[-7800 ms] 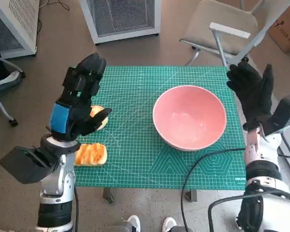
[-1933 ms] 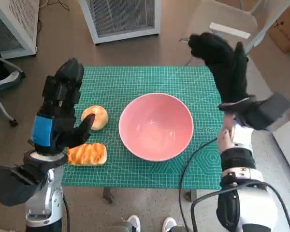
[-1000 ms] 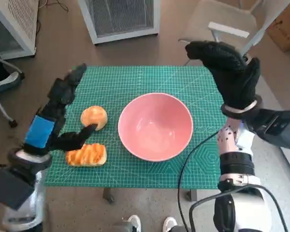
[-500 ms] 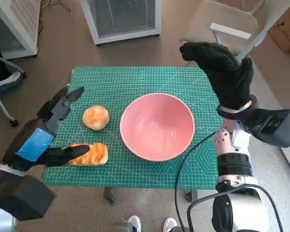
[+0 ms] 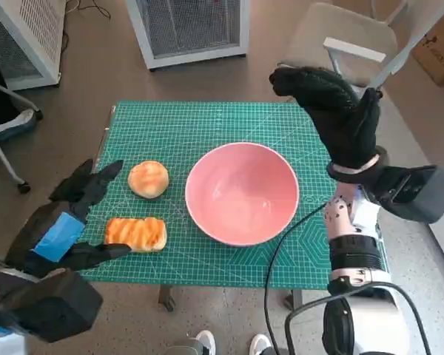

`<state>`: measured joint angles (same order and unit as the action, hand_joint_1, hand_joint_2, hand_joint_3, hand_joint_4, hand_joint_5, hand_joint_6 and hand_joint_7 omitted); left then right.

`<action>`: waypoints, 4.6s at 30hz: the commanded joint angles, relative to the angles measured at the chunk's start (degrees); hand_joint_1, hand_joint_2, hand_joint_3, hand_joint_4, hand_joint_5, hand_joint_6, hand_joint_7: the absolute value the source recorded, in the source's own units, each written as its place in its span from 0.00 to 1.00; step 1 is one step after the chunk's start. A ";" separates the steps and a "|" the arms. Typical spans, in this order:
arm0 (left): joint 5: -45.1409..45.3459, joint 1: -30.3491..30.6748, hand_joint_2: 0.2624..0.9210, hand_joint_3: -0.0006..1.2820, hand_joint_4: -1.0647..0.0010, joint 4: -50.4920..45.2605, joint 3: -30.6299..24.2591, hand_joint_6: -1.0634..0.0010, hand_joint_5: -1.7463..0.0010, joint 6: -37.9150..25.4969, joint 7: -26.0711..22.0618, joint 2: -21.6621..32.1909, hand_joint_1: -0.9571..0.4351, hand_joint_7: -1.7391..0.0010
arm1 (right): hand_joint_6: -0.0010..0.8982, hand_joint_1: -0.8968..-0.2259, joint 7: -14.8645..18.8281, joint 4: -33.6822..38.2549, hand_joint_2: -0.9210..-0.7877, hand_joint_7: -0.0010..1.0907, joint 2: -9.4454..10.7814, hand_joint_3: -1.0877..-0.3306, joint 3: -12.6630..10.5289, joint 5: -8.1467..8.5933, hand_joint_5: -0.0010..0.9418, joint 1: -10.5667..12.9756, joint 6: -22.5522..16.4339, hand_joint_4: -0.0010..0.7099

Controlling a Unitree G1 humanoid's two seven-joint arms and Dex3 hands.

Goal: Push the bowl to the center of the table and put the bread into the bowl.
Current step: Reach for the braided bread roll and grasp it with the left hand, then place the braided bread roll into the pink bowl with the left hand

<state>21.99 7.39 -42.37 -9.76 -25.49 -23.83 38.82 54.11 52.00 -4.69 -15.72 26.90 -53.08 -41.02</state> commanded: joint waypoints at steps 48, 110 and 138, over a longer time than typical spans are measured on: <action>14.19 -8.41 0.83 0.00 0.86 24.43 18.52 0.71 1.00 3.25 -0.69 -0.71 0.47 0.99 | 0.00 0.36 1.81 0.44 0.00 0.51 0.01 0.48 -0.36 0.37 0.00 0.53 1.07 0.29; 19.55 -10.73 0.99 0.03 0.30 16.44 11.77 0.36 0.35 7.41 -0.83 -0.12 0.69 0.37 | 0.00 0.37 2.70 -1.27 0.00 0.53 0.21 0.50 -0.31 1.96 0.00 1.07 3.52 0.29; 18.74 -35.92 0.99 0.02 0.33 16.19 15.68 0.31 0.40 16.09 1.65 -4.27 0.69 0.34 | 0.00 0.36 2.62 -1.43 0.00 0.53 0.21 0.50 -0.27 1.73 0.00 1.17 3.17 0.29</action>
<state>40.73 -26.52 -29.28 4.23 -11.51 -23.45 35.50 56.56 50.58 -4.36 -15.93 29.01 -52.97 -38.03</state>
